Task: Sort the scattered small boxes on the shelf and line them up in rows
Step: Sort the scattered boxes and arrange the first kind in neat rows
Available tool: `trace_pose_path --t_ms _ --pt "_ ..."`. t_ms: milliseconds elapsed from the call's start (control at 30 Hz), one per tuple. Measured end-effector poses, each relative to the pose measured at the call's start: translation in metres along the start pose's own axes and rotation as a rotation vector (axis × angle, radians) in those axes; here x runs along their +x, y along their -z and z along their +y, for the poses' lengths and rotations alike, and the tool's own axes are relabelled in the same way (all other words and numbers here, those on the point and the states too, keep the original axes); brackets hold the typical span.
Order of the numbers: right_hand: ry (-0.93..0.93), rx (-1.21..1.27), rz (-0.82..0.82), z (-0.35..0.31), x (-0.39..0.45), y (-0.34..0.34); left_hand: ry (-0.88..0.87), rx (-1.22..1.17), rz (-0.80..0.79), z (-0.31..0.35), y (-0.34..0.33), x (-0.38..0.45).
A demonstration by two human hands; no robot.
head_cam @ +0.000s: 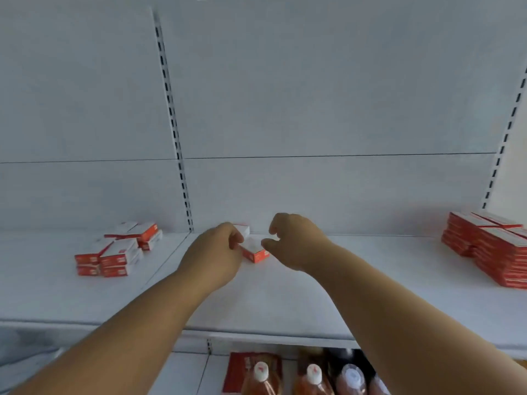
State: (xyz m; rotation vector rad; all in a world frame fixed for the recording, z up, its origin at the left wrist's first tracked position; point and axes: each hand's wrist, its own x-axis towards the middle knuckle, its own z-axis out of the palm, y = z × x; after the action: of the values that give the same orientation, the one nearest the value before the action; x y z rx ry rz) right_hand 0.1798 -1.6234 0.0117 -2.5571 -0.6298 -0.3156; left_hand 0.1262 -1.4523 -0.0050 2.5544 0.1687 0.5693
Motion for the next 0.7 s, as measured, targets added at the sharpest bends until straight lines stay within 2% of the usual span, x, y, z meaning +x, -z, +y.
trace_pose_path --t_ms 200,300,367,500,567,633,700 --pt "-0.203 -0.2 -0.148 -0.024 0.04 -0.053 0.053 0.003 -0.1 -0.054 0.012 0.053" --pt "-0.213 -0.199 -0.124 -0.02 0.05 -0.06 0.063 0.004 -0.166 -0.058 0.0 0.078" --pt "-0.235 -0.072 -0.04 -0.013 0.052 -0.061 0.092 -0.026 -0.198 -0.056 -0.008 0.09" --pt "-0.321 0.42 0.219 -0.01 0.052 -0.049 0.087 -0.001 -0.271 -0.05 -0.023 0.098" --pt "-0.343 0.682 0.274 -0.012 0.051 -0.043 0.063 0.047 -0.292 -0.046 -0.025 0.097" --pt "-0.381 0.883 0.308 -0.013 0.047 -0.041 0.05 0.08 -0.261 -0.042 -0.026 0.095" --pt "-0.427 0.923 0.332 -0.008 0.045 -0.041 0.078 -0.049 -0.177 -0.042 -0.027 0.094"
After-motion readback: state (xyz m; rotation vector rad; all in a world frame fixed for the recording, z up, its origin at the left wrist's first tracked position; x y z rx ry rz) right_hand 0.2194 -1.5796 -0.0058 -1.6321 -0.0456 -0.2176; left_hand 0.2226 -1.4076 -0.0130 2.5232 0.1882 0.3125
